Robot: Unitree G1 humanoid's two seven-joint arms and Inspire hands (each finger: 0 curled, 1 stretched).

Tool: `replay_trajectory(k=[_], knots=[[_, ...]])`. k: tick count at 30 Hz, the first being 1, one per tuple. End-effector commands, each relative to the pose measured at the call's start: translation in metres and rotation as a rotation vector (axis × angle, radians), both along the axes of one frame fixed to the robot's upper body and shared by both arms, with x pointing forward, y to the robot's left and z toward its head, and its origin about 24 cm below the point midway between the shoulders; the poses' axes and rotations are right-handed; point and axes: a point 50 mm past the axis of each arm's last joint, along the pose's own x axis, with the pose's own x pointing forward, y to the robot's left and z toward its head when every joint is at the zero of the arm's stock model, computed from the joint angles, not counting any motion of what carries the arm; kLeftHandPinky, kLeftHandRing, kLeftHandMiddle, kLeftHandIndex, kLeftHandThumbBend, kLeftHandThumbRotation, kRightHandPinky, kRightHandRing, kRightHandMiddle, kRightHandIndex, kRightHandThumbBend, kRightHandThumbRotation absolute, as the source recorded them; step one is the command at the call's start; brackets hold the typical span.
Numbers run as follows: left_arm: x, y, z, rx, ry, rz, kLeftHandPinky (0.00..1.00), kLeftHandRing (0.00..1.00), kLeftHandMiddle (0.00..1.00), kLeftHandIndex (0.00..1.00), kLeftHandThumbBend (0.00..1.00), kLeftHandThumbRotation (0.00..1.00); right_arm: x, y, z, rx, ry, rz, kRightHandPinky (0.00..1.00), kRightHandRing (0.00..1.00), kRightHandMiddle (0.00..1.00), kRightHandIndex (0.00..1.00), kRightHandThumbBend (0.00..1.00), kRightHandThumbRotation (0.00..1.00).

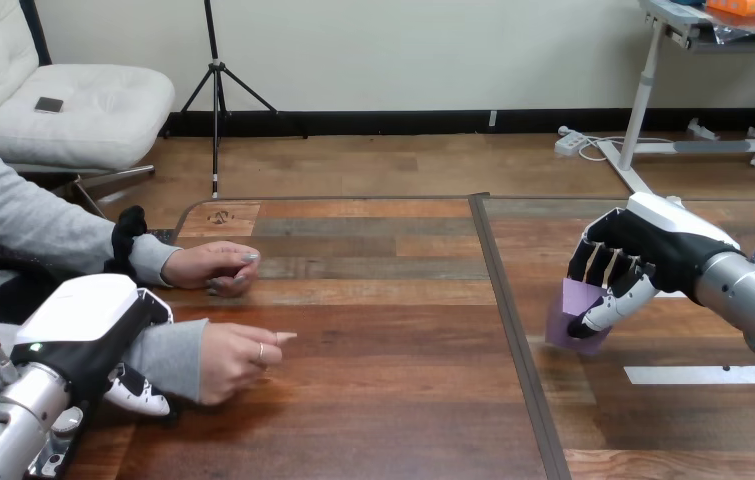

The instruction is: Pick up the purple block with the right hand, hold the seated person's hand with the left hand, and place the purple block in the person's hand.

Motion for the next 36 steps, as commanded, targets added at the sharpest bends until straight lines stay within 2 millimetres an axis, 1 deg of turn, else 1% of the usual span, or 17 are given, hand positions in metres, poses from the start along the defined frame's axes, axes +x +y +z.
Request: replay_trajectory(k=[1,9,16,22,36], knots=[[0.007,-0.011,0.011,-0.030,-0.099,-0.034,0.24,0.30,0.35,0.34,0.81,0.00,0.012,0.010,0.029,0.059,-0.148,0.027,0.38,0.42,0.46,0.47,0.76,0.00],[0.009,-0.018,0.020,-0.091,-0.183,-0.036,0.22,0.29,0.33,0.33,0.79,0.00,0.015,0.018,0.032,0.072,-0.159,0.045,0.38,0.41,0.46,0.47,0.76,0.00],[0.009,-0.025,0.029,-0.154,-0.246,-0.050,0.23,0.29,0.33,0.33,0.76,0.00,0.016,0.024,0.033,0.091,-0.166,0.059,0.40,0.42,0.46,0.47,0.75,0.00],[0.009,-0.033,0.038,-0.169,-0.314,-0.075,0.23,0.28,0.32,0.32,0.76,0.00,0.017,0.030,0.034,0.109,-0.171,0.079,0.40,0.42,0.46,0.47,0.75,0.00],[0.010,-0.049,0.054,-0.247,-0.398,-0.124,0.20,0.25,0.29,0.30,0.73,0.00,0.020,0.046,0.033,0.124,-0.177,0.113,0.41,0.44,0.48,0.48,0.73,0.00]])
